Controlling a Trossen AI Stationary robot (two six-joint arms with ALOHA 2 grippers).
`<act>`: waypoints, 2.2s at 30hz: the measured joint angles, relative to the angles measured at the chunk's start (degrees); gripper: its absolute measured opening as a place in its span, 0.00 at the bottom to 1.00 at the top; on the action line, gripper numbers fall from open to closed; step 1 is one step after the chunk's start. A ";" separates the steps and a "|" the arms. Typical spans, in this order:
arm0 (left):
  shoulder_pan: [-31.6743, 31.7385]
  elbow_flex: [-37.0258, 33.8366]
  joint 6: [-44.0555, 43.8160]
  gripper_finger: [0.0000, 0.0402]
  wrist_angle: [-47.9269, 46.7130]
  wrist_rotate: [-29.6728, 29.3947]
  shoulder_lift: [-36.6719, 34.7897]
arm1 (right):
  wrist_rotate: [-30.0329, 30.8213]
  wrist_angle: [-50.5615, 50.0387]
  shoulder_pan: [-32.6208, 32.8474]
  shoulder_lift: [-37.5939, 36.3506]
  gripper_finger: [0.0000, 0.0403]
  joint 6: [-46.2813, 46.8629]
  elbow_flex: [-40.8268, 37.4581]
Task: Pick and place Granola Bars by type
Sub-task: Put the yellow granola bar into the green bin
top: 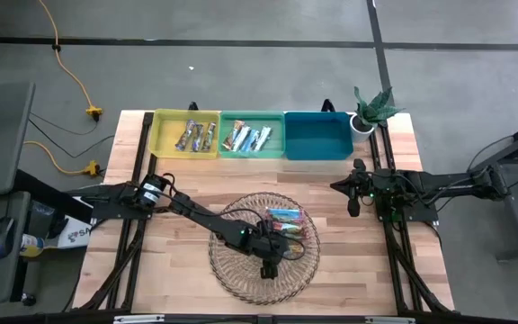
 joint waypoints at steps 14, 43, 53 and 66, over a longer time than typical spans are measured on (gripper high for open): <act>0.00 -0.04 -0.02 0.29 -0.17 0.92 0.02 | 0.00 0.00 -0.02 0.00 0.00 0.00 0.00; -0.07 -0.22 11.72 0.25 -0.13 0.42 -8.01 | 0.00 -0.02 -0.01 0.02 0.00 0.00 0.00; -0.01 -0.18 18.96 0.25 -0.92 1.10 -16.66 | 0.00 0.00 -0.02 0.02 0.00 0.00 0.00; 0.00 -0.10 25.59 0.25 -5.61 -24.33 -33.28 | -0.01 0.04 -0.01 0.01 0.00 0.00 -0.01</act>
